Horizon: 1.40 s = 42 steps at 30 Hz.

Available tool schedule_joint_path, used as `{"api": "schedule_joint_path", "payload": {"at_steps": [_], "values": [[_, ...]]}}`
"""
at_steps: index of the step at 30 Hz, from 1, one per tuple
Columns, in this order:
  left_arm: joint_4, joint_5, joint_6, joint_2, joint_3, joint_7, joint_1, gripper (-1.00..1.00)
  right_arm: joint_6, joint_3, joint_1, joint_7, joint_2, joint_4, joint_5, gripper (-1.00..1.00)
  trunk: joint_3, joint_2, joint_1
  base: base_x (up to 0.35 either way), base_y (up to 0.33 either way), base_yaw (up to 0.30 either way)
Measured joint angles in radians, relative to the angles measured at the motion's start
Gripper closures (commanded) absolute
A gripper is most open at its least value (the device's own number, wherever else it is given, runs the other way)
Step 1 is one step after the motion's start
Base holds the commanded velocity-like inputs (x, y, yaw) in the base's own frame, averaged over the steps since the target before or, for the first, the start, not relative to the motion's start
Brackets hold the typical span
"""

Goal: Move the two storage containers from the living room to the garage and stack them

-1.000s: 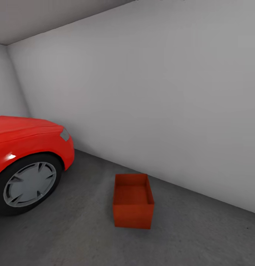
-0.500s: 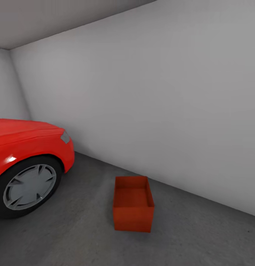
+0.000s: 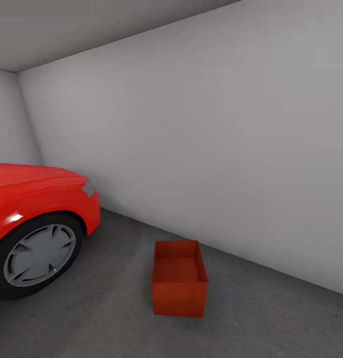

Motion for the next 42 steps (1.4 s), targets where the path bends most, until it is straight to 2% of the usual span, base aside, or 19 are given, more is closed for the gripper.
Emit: {"api": "schedule_joint_path", "payload": {"at_steps": [18, 42], "values": [[0.000, 0.000, 0.000, 0.000, 0.000, 0.000, 0.000, -1.00, 0.001, 0.000, 0.000, 0.000, 0.001, 0.000, 0.000, -1.00, 0.024, 0.000, 0.000, 0.000, 0.000, 0.000], [0.000, 0.000, 0.000, 0.000, 0.000, 0.000, 0.000, -1.00, 0.010, 0.009, 0.000, -0.012, -0.005, -0.001, 0.009, -1.00, 0.026, 0.000, 0.000, 0.000, 0.000, 0.000]]}}
